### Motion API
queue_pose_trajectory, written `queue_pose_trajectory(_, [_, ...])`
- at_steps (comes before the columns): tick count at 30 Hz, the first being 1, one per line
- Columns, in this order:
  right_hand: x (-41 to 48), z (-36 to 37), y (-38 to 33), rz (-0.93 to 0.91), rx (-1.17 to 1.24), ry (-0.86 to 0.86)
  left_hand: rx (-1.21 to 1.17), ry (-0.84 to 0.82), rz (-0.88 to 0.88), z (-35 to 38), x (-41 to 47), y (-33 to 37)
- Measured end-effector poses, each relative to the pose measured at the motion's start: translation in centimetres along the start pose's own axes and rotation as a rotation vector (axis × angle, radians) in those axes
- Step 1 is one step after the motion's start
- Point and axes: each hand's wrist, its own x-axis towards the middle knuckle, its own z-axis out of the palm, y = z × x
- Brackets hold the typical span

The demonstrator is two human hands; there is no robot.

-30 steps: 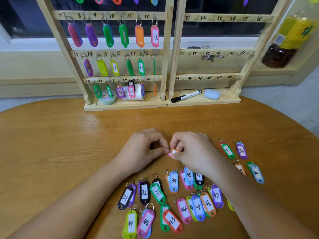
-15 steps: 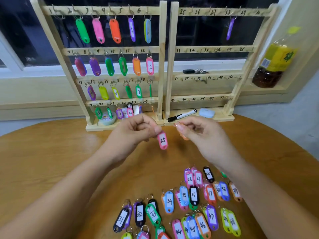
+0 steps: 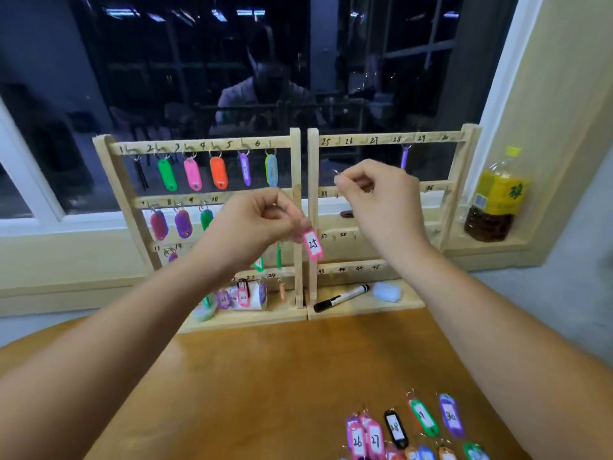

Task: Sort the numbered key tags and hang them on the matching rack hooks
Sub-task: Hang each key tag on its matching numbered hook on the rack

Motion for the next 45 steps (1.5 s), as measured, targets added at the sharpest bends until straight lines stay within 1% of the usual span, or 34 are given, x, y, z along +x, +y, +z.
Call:
queue_pose_trajectory(4, [3.2,0.7,-0.7,-0.078,-0.135,0.094,0.1,0.065,0.074,-0.8,2.7,2.2])
queue_pose_trajectory(9, [4.8,0.6,-1.0,-0.152,-0.272,0.18,0.135,0.112,0.148,-1.0,5.1,4.3])
queue_pose_trajectory(11, [5.1,0.6,-1.1,-0.172,-0.35,0.17,0.165,0.124,0.18,-0.9,5.9,5.0])
queue_pose_trajectory(16, [5.0,0.4,-0.6,-0.187,-0.514,0.082,0.227,0.156,0.238,0.0,8.4,6.2])
queue_pose_trajectory(18, [5.0,0.4,-0.3,-0.17,-0.504,0.041,0.279,0.173,0.262,0.6,9.4,6.6])
queue_pose_trajectory(22, [4.2,-0.2,0.2,-0.114,-0.41,-0.004,0.361,0.166,0.294,1.8,11.3,6.9])
queue_pose_trajectory(27, [2.1,-1.2,0.9,-0.06,-0.315,-0.044,0.498,0.206,0.257,2.6,12.2,6.7])
queue_pose_trajectory(32, [-0.5,-1.7,1.6,-0.024,-0.254,-0.063,0.554,0.24,0.241,2.7,12.4,6.8])
queue_pose_trajectory(35, [-2.7,-2.2,2.0,-0.003,-0.173,-0.074,0.61,0.241,0.244,2.6,12.2,6.8])
queue_pose_trajectory(41, [-8.6,-3.6,3.2,0.071,-0.118,-0.19,0.564,0.345,0.324,2.9,9.5,6.0])
queue_pose_trajectory(43, [-10.9,-3.9,4.0,0.092,-0.121,-0.226,0.526,0.329,0.321,3.4,7.2,4.9])
queue_pose_trajectory(45, [-13.2,-4.0,4.9,0.122,-0.132,-0.269,0.505,0.268,0.276,4.0,4.7,3.1])
